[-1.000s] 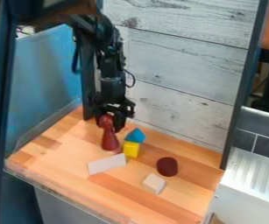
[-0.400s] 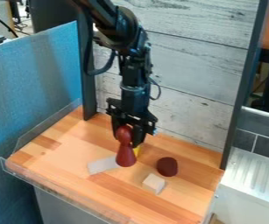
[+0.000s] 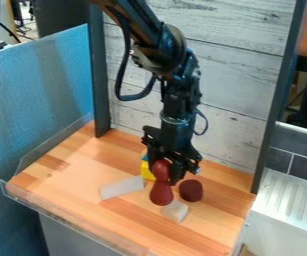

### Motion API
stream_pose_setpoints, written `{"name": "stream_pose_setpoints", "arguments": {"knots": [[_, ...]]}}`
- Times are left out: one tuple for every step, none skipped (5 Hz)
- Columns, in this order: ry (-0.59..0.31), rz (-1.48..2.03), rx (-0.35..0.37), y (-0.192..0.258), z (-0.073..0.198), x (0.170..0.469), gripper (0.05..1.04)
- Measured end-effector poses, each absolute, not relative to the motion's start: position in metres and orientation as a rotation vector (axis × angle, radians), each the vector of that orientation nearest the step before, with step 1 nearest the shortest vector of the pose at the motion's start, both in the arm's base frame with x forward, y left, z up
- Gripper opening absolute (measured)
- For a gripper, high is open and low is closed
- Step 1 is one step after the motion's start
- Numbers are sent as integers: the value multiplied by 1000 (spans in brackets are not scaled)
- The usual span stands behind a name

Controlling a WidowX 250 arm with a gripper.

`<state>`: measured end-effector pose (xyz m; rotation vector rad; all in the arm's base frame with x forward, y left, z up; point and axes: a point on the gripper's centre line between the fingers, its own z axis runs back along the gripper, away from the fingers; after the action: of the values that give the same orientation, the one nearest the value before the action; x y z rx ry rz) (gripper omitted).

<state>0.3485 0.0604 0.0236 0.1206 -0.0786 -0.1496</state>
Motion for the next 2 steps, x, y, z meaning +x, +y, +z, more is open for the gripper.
{"name": "stream_pose_setpoints", "arguments": {"knots": [[-80,-141,108,55,24,349,583],[-93,-145,110,51,28,355,583]]}}
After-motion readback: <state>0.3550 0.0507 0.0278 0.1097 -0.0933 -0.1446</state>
